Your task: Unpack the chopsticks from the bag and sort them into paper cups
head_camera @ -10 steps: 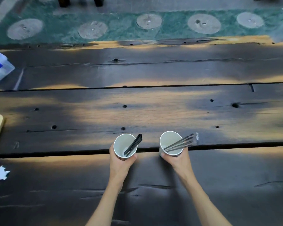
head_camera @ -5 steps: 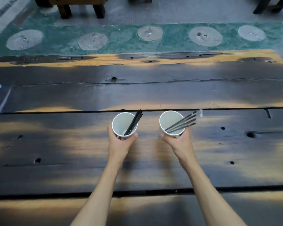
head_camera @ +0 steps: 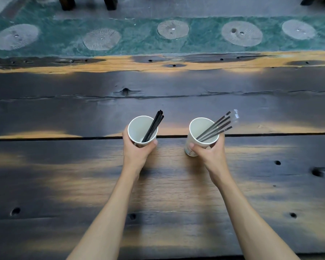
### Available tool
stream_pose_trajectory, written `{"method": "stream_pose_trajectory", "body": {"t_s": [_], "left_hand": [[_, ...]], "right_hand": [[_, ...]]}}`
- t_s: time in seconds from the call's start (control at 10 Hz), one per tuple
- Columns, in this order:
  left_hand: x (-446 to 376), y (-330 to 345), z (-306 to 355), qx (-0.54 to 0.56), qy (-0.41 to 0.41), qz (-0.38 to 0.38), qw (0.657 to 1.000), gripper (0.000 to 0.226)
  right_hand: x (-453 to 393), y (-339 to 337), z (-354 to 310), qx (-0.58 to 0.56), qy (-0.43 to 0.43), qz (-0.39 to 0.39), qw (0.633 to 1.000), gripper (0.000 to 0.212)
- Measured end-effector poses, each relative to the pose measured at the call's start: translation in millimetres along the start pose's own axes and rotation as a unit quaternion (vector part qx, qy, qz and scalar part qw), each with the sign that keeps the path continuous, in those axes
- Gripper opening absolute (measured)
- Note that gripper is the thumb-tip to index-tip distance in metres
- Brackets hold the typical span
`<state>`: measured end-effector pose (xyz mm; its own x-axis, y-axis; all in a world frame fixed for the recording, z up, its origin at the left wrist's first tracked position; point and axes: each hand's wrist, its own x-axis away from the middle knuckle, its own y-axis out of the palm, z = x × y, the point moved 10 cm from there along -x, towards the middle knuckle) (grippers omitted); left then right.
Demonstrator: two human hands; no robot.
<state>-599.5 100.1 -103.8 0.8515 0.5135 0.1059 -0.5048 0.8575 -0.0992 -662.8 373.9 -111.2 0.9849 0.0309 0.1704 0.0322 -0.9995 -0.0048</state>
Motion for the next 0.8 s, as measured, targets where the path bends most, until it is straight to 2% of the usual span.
{"method": "stream_pose_trajectory", "body": {"t_s": [0.3,0.5,0.7,0.8], "left_hand": [[-2,0,1,-0.003,0.021,-0.009,1.0,0.08],[-1,0,-5,0.011,0.022,-0.014,1.0,0.08],[6,-2,-10,0.026,-0.008,-0.027,0.999,0.092],[20,-12,-3,0.011,-0.013,-0.01,1.0,0.095]], "right_hand": [[-17,-8,-4,0.037,-0.018,0.006,0.999,0.081],[-14,-5,0,0.021,-0.024,-0.007,0.999,0.085],[-8,-1,1,0.025,-0.007,-0.029,0.999,0.089],[5,-5,-4,0.022,-0.001,-0.018,1.0,0.092]]}}
